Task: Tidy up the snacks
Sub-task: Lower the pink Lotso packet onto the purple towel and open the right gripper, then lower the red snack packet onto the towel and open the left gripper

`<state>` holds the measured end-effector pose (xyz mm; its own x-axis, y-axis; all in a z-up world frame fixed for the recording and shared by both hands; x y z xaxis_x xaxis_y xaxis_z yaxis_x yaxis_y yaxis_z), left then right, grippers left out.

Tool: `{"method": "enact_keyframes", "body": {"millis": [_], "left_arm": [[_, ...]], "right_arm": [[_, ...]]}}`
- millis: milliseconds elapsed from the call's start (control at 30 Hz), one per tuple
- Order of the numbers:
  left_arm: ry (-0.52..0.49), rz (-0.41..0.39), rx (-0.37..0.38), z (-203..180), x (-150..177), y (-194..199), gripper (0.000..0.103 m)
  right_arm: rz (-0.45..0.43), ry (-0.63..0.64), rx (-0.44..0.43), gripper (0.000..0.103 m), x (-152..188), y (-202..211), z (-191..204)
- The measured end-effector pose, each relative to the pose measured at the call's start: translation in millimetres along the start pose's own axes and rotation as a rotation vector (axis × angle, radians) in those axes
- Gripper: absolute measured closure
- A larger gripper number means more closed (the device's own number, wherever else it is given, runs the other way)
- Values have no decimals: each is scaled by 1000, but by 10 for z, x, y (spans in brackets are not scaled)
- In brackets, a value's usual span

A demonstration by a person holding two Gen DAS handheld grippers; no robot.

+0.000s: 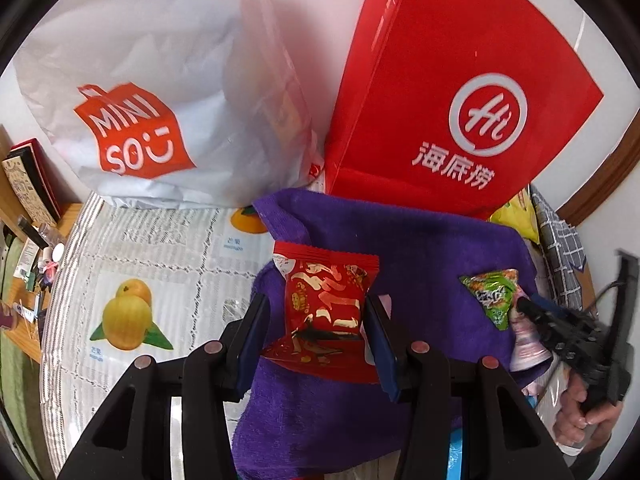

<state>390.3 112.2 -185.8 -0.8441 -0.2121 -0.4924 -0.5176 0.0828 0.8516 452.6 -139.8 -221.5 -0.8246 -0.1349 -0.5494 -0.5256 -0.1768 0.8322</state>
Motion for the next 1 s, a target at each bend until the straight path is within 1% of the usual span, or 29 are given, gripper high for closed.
{"method": "enact_keyframes", "body": {"millis": [33,67,233,400,567,700,800,1000], "left_arm": [[-3,9,-1,-12,14,-25,57],[-6,18,-3,-23,30,-50,57],[-28,57,-21,-72,104,-136,57],[-35,101,-31,-104,174,-238,57],[-31,131,-20,-155,223,-313,57],[-22,149,-30,-132,256,-354,57],[-5,163,-12,-136,266,-379,57],[-5,175,-18,-150,282,-433,56]], "right_arm": [[-21,3,-6,64,-22,71,15],[-38,7,-10,63,-41,129,29],[-119,21,-26,61,-146,428,53],[-185,20,-37,61,-193,598,35],[-205,33,-45,61,-200,649,86],[-214,42,-44,61,-199,677,103],[-210,39,-41,61,-192,673,101],[-208,27,-43,61,-195,678,77]]}}
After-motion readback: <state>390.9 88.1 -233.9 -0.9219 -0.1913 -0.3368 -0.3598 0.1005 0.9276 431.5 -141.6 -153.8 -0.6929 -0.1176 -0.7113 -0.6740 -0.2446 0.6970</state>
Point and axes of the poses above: each gripper's, at about its wrist camera, not at the fingertips, and y roughly against the way its jaws point, z to its left, x to its underside, the point moved 8 cm from there along -y, roughly the way its jaws point, and after that the axes turned 1 degree about -z, right-handed, at the moved point
